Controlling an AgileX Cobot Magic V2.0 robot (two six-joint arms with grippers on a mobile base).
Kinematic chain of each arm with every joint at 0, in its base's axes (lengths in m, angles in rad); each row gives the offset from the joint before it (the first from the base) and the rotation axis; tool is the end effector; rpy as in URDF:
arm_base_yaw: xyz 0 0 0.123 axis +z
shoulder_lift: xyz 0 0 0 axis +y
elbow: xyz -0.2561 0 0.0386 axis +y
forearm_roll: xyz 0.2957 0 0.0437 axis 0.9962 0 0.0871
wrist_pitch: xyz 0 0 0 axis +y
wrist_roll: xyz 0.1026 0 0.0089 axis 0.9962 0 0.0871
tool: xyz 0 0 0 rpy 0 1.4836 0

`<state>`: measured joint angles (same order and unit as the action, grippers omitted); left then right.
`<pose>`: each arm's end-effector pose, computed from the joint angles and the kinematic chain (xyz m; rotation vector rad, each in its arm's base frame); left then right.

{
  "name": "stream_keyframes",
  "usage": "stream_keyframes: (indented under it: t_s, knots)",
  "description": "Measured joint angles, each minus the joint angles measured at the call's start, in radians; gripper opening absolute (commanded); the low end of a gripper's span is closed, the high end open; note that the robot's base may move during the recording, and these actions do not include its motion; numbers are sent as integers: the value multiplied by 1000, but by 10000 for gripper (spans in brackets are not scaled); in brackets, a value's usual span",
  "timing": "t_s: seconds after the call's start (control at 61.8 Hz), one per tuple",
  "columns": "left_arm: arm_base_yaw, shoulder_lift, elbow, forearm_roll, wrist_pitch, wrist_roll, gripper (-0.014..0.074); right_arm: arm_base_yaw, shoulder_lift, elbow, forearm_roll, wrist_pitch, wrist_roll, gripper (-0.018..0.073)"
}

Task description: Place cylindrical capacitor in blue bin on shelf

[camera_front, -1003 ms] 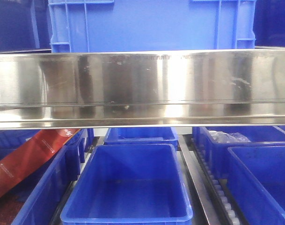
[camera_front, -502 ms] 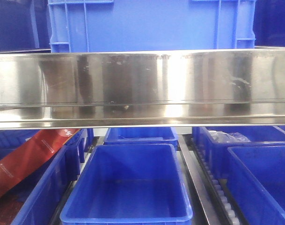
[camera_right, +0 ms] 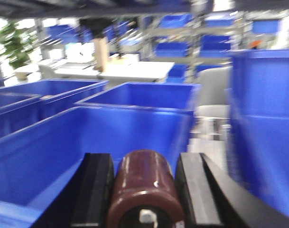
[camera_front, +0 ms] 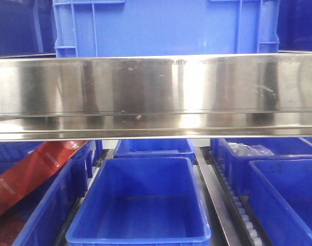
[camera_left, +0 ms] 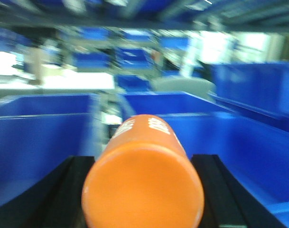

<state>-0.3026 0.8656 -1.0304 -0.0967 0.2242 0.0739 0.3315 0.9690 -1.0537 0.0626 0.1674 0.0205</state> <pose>0.2388 -0.0769 0.4376 0.2347 1.5304 -0.2726 0.2651 0.0924 0.4249 -0.2041 1.5624 0.3332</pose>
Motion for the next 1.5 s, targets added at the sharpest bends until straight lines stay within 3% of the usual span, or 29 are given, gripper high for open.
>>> stream_keyframes:
  t_s: [0.307, 0.55, 0.615, 0.712, 0.874, 0.971, 1.068, 1.197, 1.294, 1.392, 1.489, 1.505]
  knots:
    - [-220, 405, -237, 2, -124, 3, -111, 102, 296, -151, 0, -111, -4, -167]
    - [-296, 613, -314, 2, -195, 5, -110, 111, 417, -172, 0, -195, -4, -167]
    - [-298, 640, -318, 2, -193, 5, -95, 111, 433, -172, 0, -197, -4, -125]
    - [-298, 655, -319, 2, -178, 5, 27, 111, 443, -172, 0, -197, -4, 54]
    - [-298, 656, -322, 2, -170, 5, 384, 111, 443, -172, 0, -199, -6, 400]
    - [-298, 656, -322, -14, -170, 5, 532, 111, 443, -172, 0, -199, -6, 496]
    - [-298, 656, -322, -41, -170, 5, 582, 111, 443, -172, 0, -194, -6, 519]
    - [-298, 648, -322, -62, -170, 5, 545, 111, 440, -172, 0, -174, -6, 517]
    - [-298, 621, -322, -68, -163, 5, 380, 111, 416, -172, 0, -146, -6, 472]
    - [-298, 584, -322, -68, -154, 5, 129, 111, 381, -172, 0, -122, -6, 296]
    - [-298, 549, -322, -71, -154, 5, -113, 111, 352, -172, 0, -117, -6, 19]
    - [-298, 546, -322, -71, -154, 5, -109, 111, 350, -172, 0, -117, -6, -16]
